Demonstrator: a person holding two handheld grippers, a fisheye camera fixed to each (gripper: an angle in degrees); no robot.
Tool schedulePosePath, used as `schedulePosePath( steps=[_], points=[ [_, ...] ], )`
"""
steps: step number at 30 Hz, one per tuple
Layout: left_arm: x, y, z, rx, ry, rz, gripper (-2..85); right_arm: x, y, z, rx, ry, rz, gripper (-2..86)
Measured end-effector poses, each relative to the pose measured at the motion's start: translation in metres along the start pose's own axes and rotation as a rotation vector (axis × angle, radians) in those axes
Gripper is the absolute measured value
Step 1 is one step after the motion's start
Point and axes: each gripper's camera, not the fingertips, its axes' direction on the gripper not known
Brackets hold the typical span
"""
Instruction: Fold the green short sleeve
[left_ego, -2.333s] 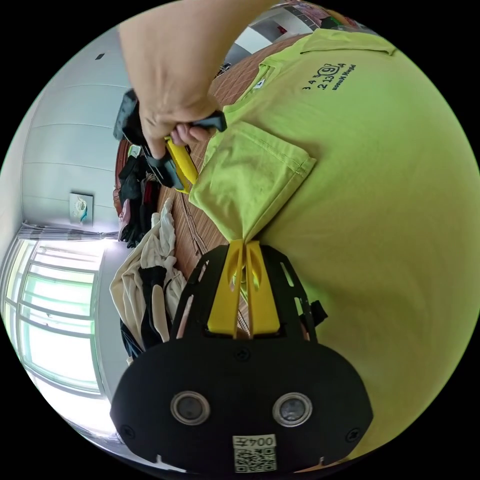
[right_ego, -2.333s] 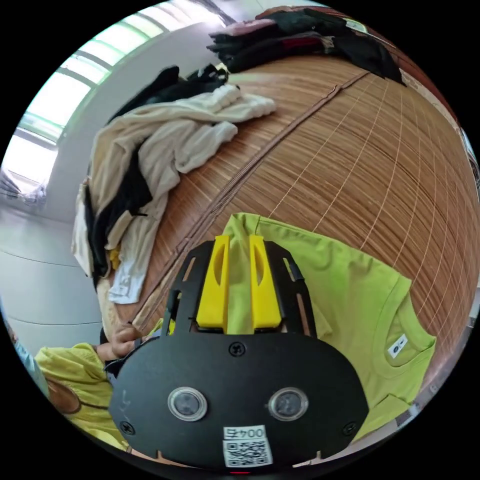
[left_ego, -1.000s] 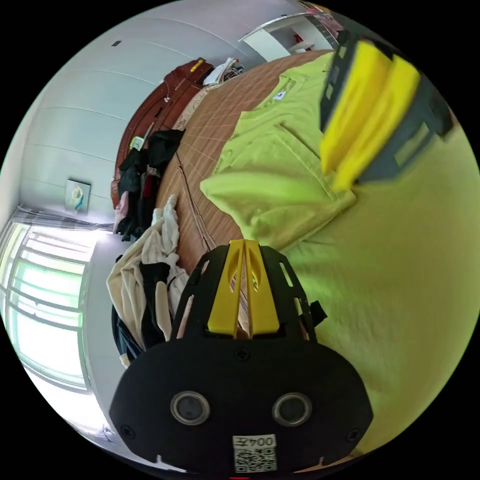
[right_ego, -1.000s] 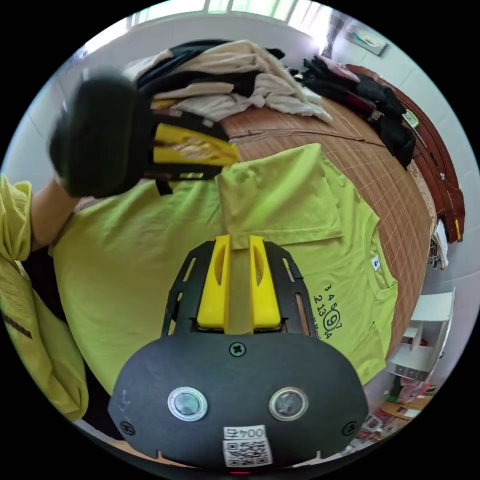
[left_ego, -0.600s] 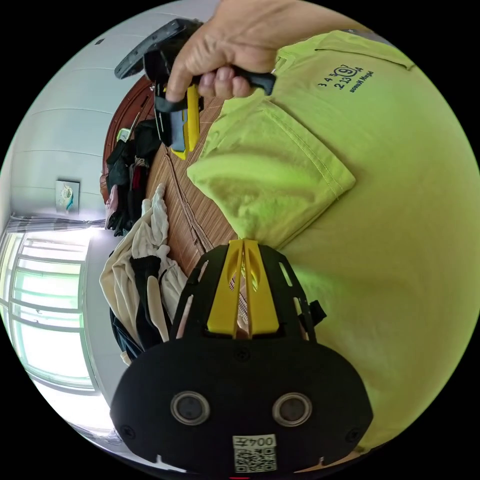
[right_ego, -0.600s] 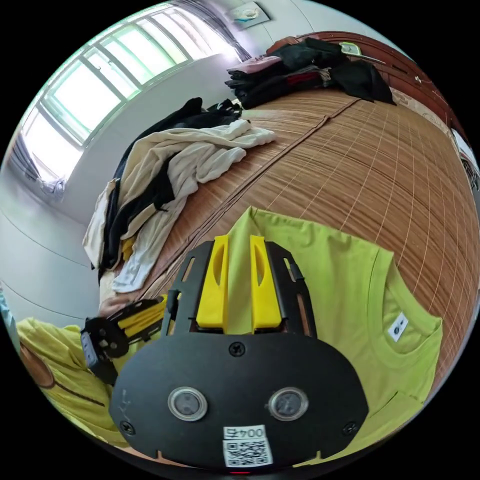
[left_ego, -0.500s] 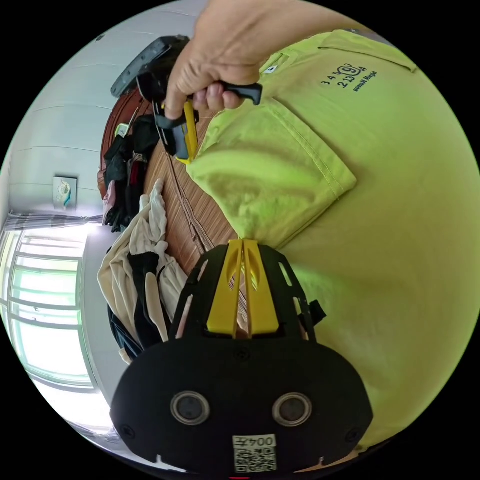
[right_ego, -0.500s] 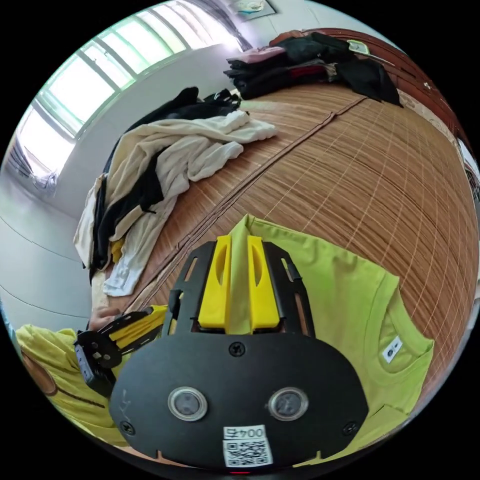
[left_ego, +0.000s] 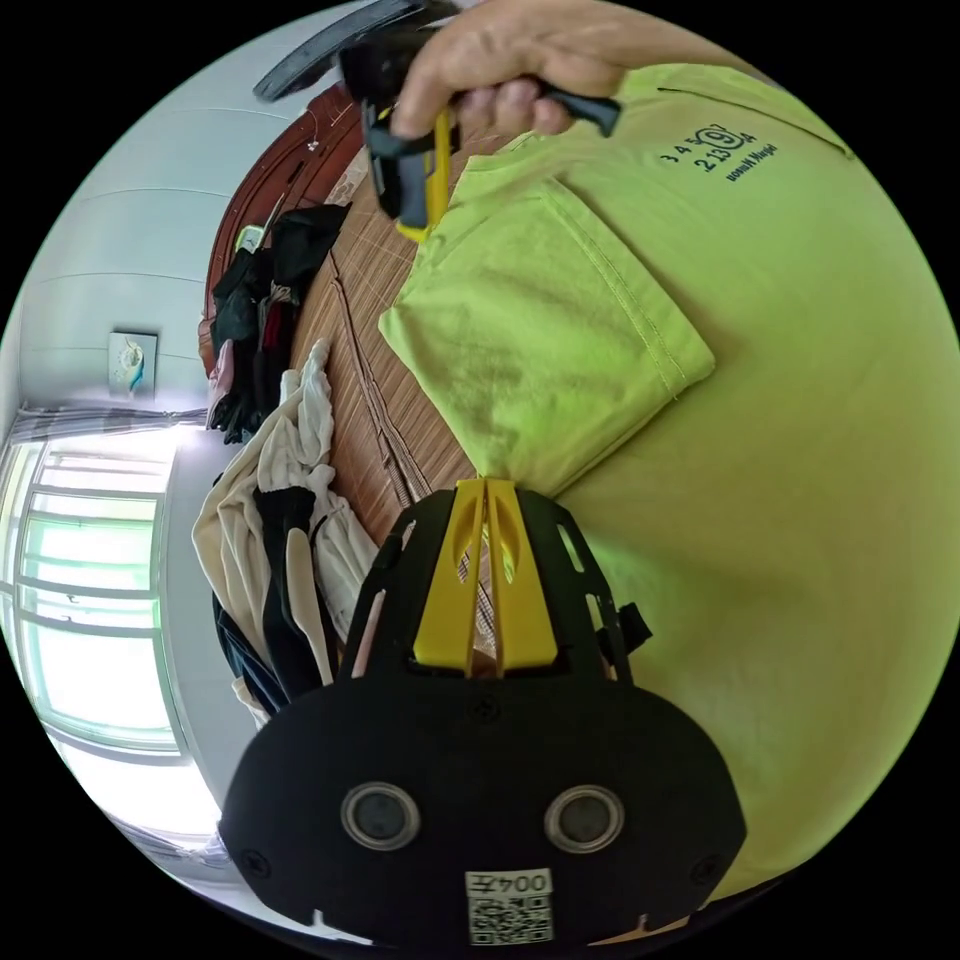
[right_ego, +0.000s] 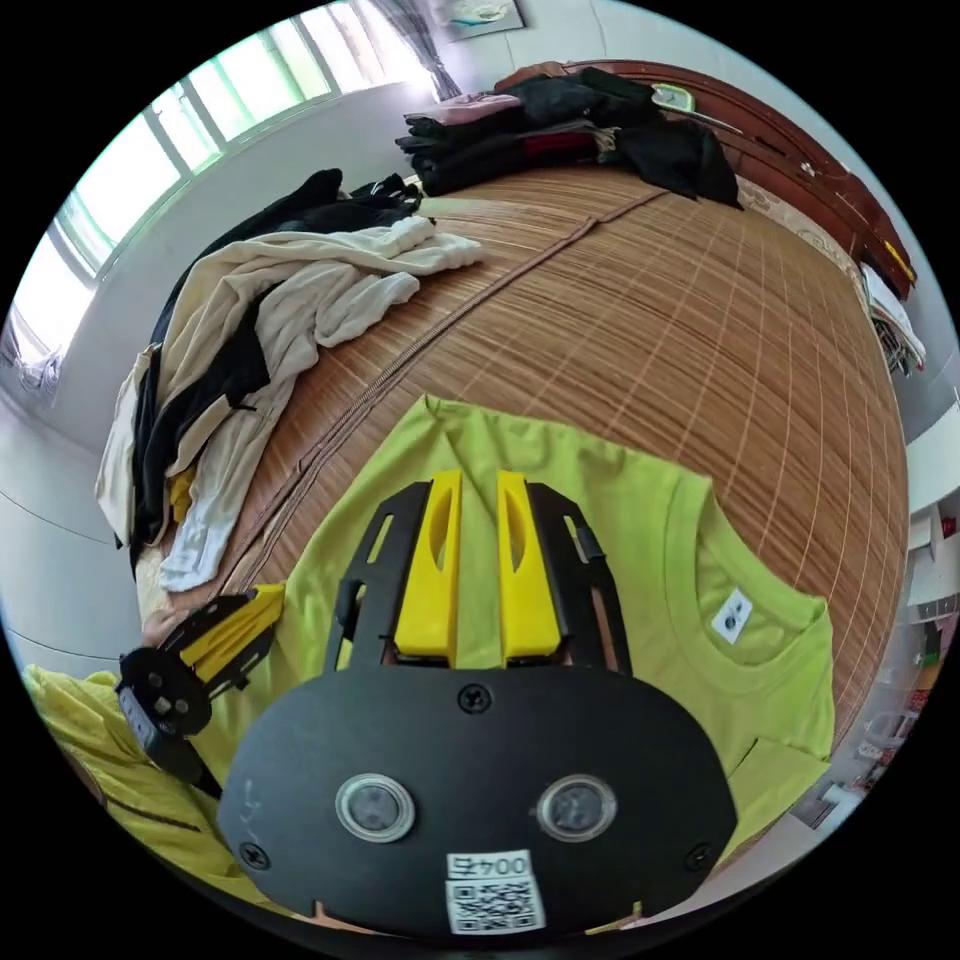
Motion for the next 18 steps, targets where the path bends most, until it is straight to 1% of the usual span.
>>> schedulePosePath(
  steps=[2,5,8,9,10,13,15,16,18],
  points=[
    [0.0,0.002,-0.001,0.007,0.014,-0.011,0.1,0.016,0.033,-0.011,0.043,-0.02,0.048,1.3],
    [0.003,0.005,-0.002,0.014,0.018,-0.012,0.1,0.029,0.077,-0.016,0.091,-0.051,0.066,-0.2],
    [0.006,0.01,-0.004,0.029,0.021,-0.018,0.1,0.036,0.087,0.022,-0.041,-0.001,0.056,-0.5],
    [0.006,0.011,-0.004,0.034,0.023,-0.022,0.1,0.042,0.089,0.019,0.013,-0.01,0.079,-0.6],
    [0.007,0.013,-0.005,0.044,0.027,-0.028,0.1,0.047,0.087,0.013,0.027,0.012,0.123,-0.6],
    [0.009,0.018,-0.006,0.064,0.025,-0.053,0.1,0.026,0.091,-0.008,0.138,0.008,0.083,-0.7],
    [0.013,0.022,-0.007,0.079,0.009,-0.07,0.1,0.008,0.09,0.006,0.096,-0.009,0.036,-0.7],
    [0.017,0.025,-0.008,0.092,-0.008,-0.079,0.1,-0.001,0.088,0.026,0.015,0.011,0.014,-0.7],
    [0.022,0.033,-0.01,0.129,-0.032,-0.095,0.1,-0.008,0.089,0.042,-0.038,0.06,0.023,-0.7]
  ],
)
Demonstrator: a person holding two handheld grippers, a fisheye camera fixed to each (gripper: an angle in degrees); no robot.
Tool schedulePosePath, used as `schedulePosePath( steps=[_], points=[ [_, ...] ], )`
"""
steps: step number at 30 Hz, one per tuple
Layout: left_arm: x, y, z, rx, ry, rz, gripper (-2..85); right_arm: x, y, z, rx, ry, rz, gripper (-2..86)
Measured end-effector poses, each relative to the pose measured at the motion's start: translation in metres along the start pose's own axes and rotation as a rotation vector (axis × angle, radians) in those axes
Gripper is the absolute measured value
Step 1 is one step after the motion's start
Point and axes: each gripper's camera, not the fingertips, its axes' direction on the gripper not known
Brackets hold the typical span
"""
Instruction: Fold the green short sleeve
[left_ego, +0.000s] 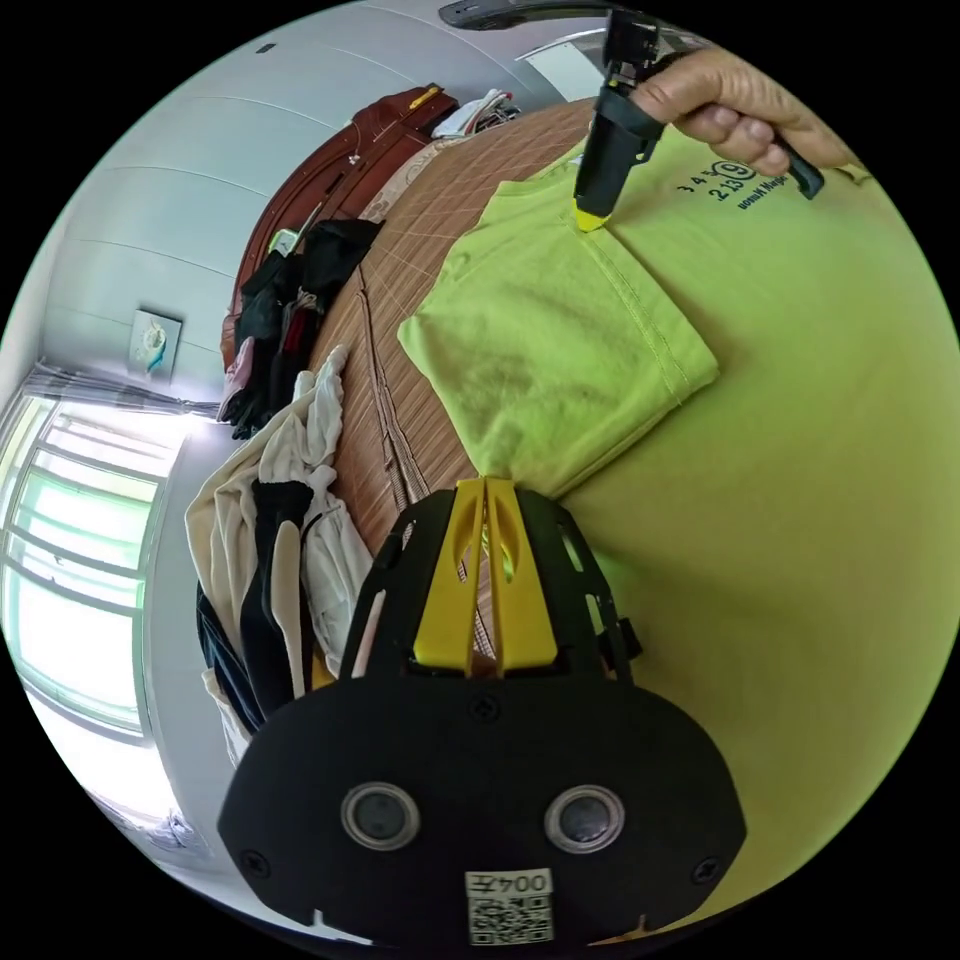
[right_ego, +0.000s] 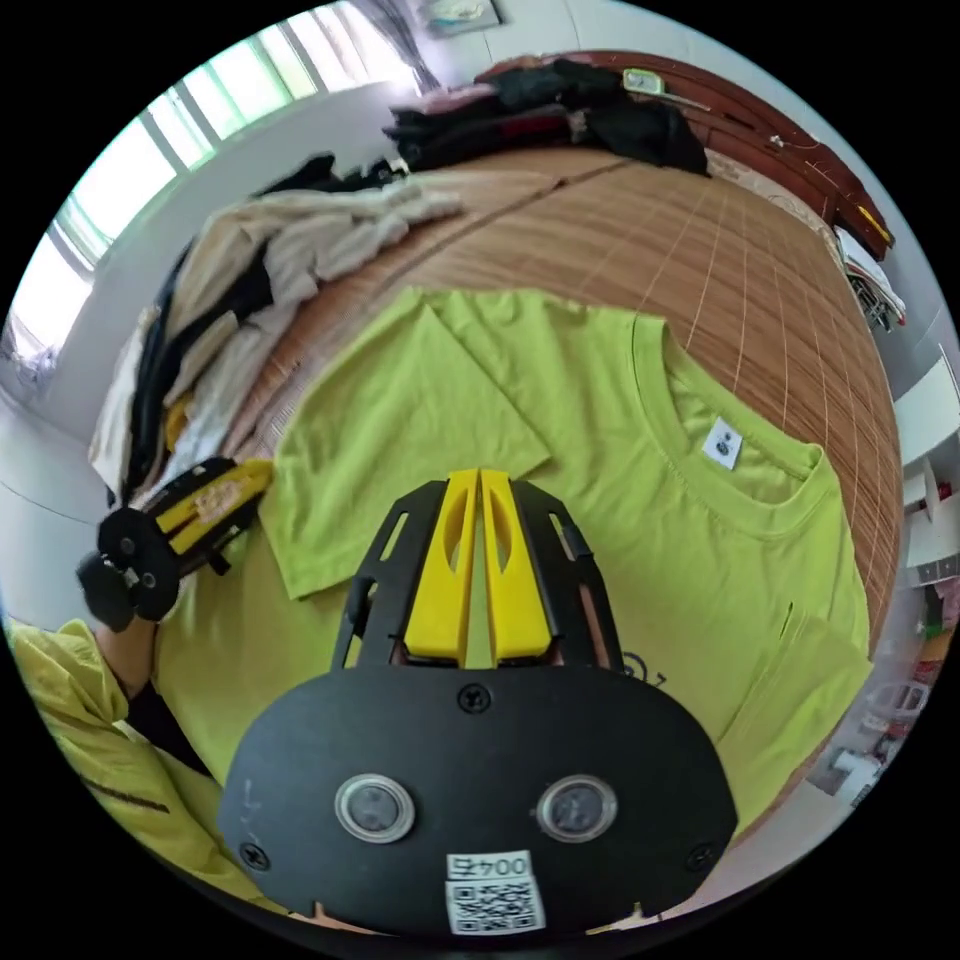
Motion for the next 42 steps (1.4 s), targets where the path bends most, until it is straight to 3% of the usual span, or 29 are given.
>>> schedulePosePath(
  steps=[6,10,13,16,18,21,26,30,32,39,42],
  points=[
    [-0.024,0.018,-0.014,0.036,0.075,-0.042,0.3,-0.025,0.083,-0.086,0.247,-0.027,0.053,-0.7],
    [-0.044,0.018,-0.043,0.064,0.035,-0.086,0.1,-0.045,0.181,-0.109,0.125,0.034,0.058,-0.7],
    [-0.042,0.0,-0.055,0.078,0.152,-0.072,0.1,-0.064,0.248,-0.101,-0.004,0.055,0.089,-0.7],
    [-0.014,-0.014,-0.024,-0.056,0.204,0.039,0.2,-0.09,0.293,-0.087,-0.114,0.121,0.114,-0.7],
    [-0.013,-0.005,-0.026,-0.024,0.182,0.041,0.2,-0.102,0.308,-0.074,-0.169,0.153,0.114,-0.7],
    [-0.035,0.004,-0.048,-0.064,0.23,0.003,0.2,-0.114,0.32,-0.07,-0.097,0.168,0.147,-0.7],
    [-0.079,0.111,-0.139,-0.025,0.32,-0.166,0.3,-0.149,0.322,-0.102,-0.023,0.203,0.147,-0.7],
    [-0.058,0.222,-0.194,-0.045,0.343,-0.223,0.4,-0.184,0.35,-0.078,-0.112,0.212,0.154,-0.7],
    [-0.043,0.257,-0.213,-0.064,0.326,-0.241,0.6,-0.204,0.366,-0.075,-0.002,0.282,0.164,-0.7],
    [-0.005,0.309,-0.254,-0.132,0.368,-0.25,1.3,-0.245,0.377,-0.051,0.095,0.425,0.175,-0.7],
    [-0.011,0.311,-0.26,-0.148,0.53,-0.263,2.8,-0.24,0.385,-0.052,0.127,0.375,0.215,-0.7]
  ],
)
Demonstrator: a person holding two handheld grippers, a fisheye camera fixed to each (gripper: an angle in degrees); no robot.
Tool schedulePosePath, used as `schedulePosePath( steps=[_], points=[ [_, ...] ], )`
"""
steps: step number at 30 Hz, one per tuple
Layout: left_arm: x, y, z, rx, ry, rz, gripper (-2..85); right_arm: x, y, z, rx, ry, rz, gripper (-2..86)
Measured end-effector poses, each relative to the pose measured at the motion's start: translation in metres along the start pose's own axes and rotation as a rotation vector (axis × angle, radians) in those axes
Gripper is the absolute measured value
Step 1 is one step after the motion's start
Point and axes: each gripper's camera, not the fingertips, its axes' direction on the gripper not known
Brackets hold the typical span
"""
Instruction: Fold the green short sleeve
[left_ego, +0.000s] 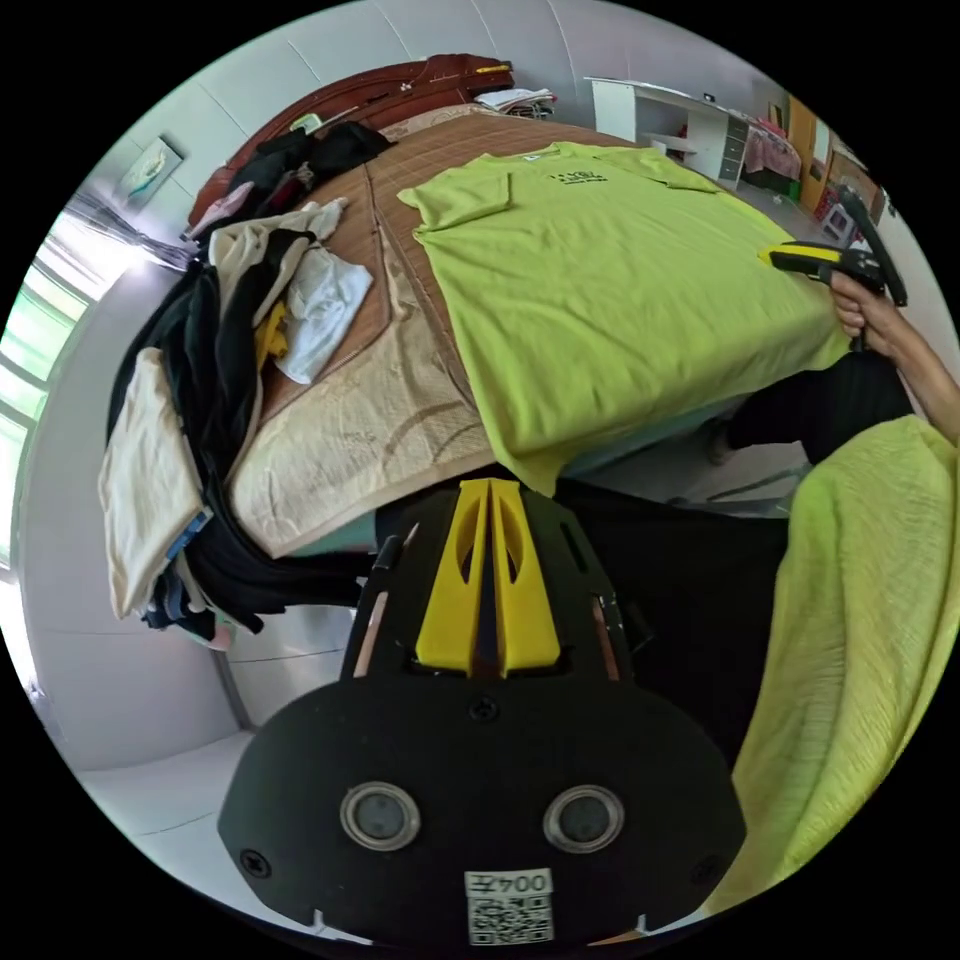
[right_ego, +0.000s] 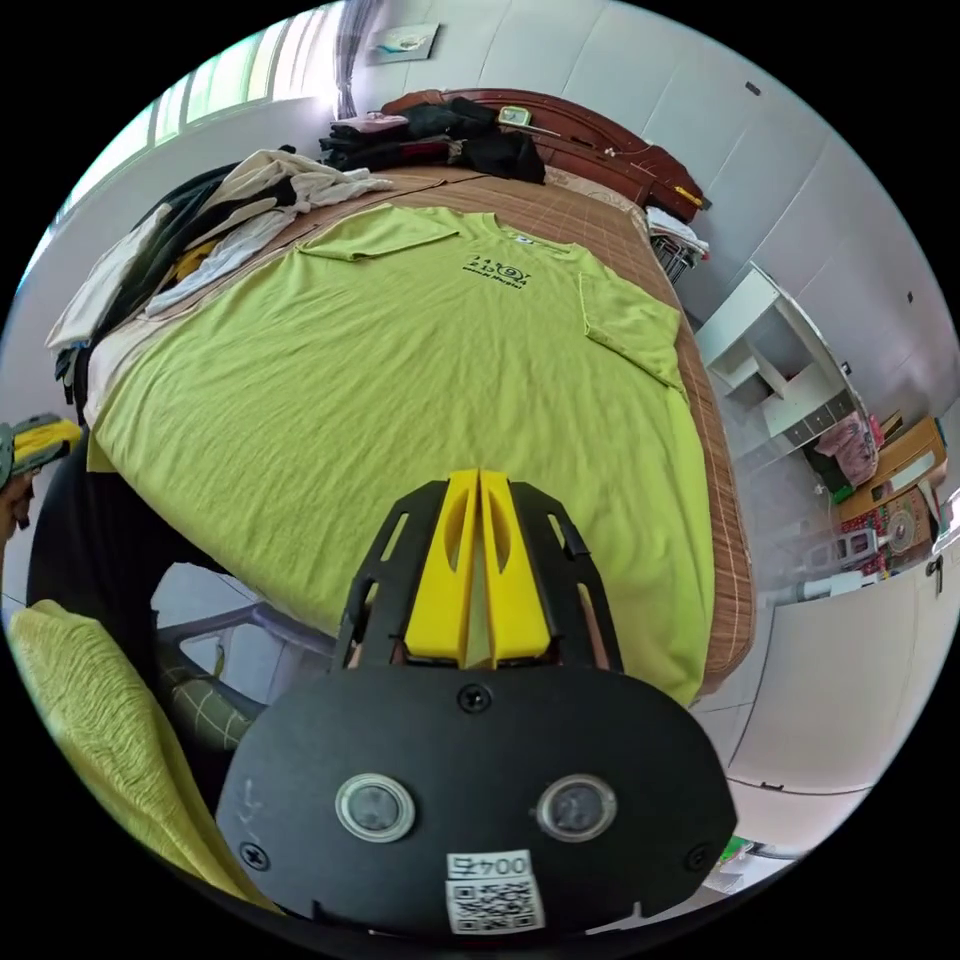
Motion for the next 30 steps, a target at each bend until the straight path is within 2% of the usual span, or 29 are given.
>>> schedulePosePath(
  steps=[3,6,13,17,22,25,30],
  points=[
    [-0.005,-0.006,0.0,-0.03,0.065,-0.026,5.4,0.014,0.006,-0.005,-0.021,-0.122,0.022,-0.8],
    [0.004,-0.019,0.005,-0.09,0.039,0.013,9.3,0.031,0.026,-0.018,0.016,-0.236,0.077,-0.7],
    [0.005,-0.047,0.018,-0.159,0.125,-0.004,10.5,0.085,0.104,-0.071,0.123,-0.117,0.227,-0.5],
    [0.004,-0.057,0.027,-0.178,0.182,-0.023,9.2,0.122,0.145,-0.086,0.1,-0.074,0.311,0.9],
    [0.015,-0.063,0.024,-0.189,0.109,0.01,3.4,0.157,0.188,-0.08,0.038,-0.204,0.414,7.3],
    [0.023,-0.06,0.011,-0.159,0.062,0.041,2.2,0.151,0.194,-0.066,0.017,-0.318,0.446,8.4],
    [0.021,-0.043,-0.011,-0.102,0.042,0.026,1.3,0.12,0.178,-0.036,-0.025,-0.28,0.461,9.9]
  ],
)
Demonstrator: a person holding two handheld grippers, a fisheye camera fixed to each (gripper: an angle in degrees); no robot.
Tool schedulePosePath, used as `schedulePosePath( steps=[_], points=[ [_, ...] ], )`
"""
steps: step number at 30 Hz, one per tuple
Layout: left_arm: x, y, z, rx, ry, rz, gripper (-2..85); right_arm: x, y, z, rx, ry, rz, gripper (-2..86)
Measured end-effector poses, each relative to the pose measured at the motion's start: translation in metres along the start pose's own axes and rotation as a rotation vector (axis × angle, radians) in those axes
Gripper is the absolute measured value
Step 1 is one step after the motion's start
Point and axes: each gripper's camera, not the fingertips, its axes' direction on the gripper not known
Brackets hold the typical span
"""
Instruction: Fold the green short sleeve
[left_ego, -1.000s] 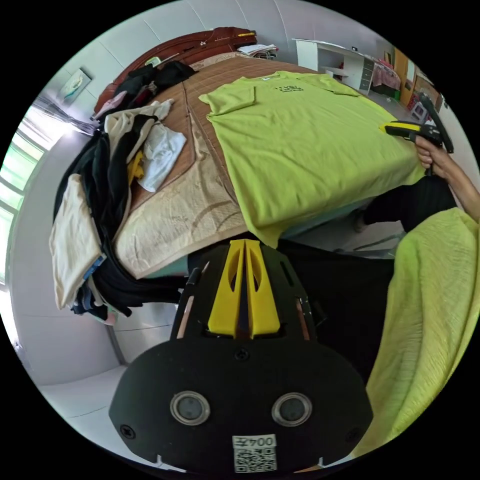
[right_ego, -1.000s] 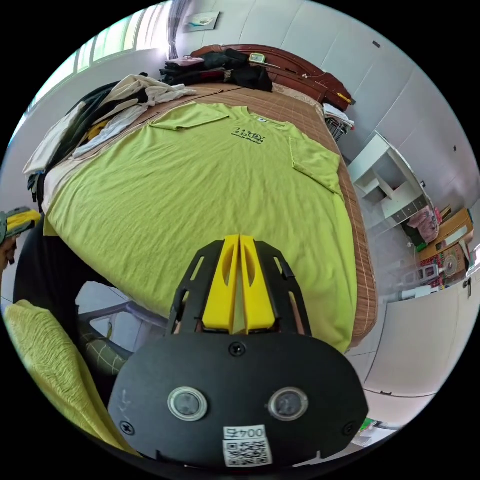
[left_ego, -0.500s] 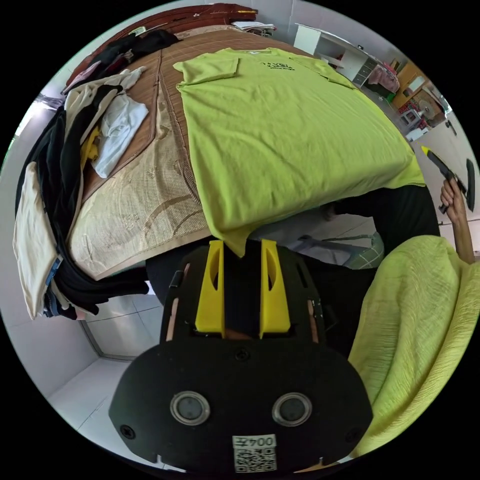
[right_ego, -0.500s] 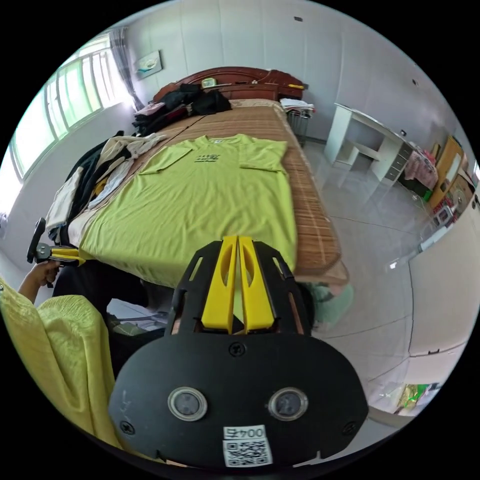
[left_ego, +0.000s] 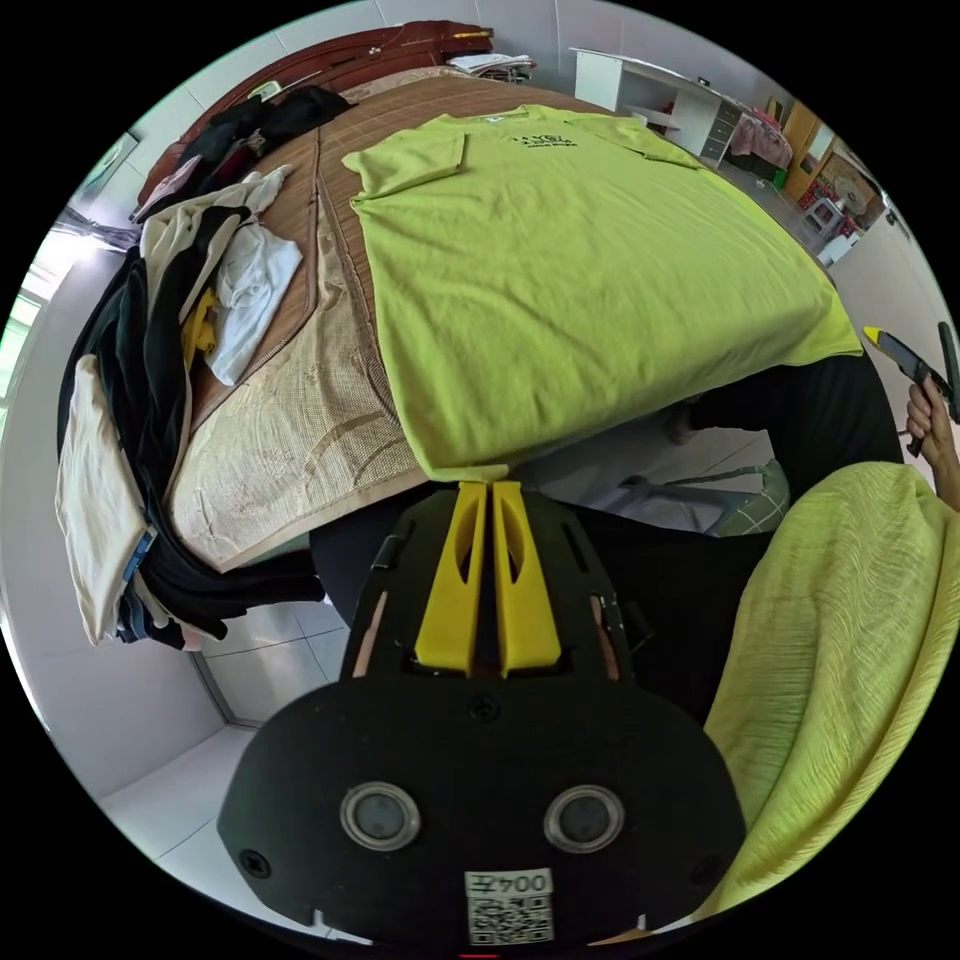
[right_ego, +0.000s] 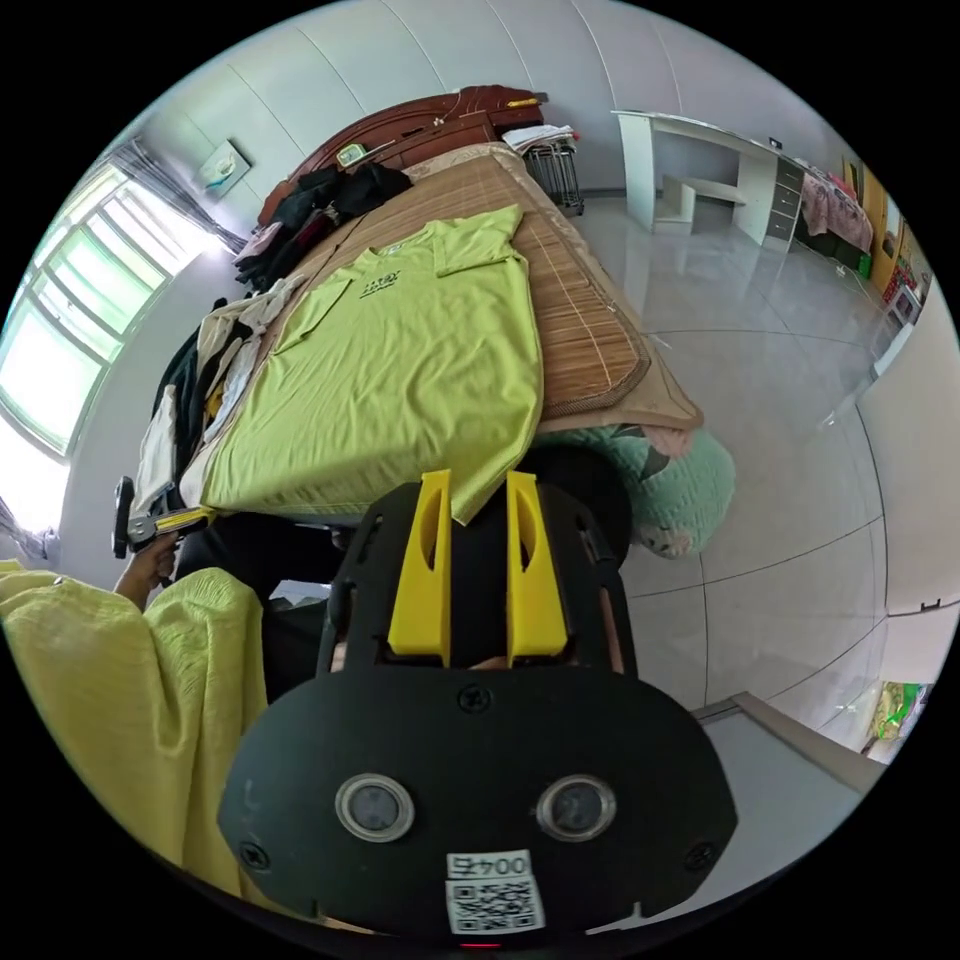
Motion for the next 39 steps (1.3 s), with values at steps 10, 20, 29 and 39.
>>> schedulePosePath(
  steps=[10,20,29,39],
  points=[
    [-0.013,0.025,-0.021,0.035,0.003,-0.018,0.9,-0.068,-0.016,0.067,-0.057,0.264,-0.022,12.5],
    [-0.029,0.028,-0.029,0.052,0.058,-0.016,0.9,-0.093,-0.021,0.107,-0.1,0.275,-0.099,1.8],
    [-0.055,0.027,-0.021,0.023,0.179,-0.062,2.4,-0.051,-0.015,0.107,-0.017,0.126,0.022,-0.1],
    [-0.083,0.019,-0.021,0.028,0.335,-0.129,9.0,-0.031,0.007,0.148,-0.017,0.093,0.055,0.2]
  ],
)
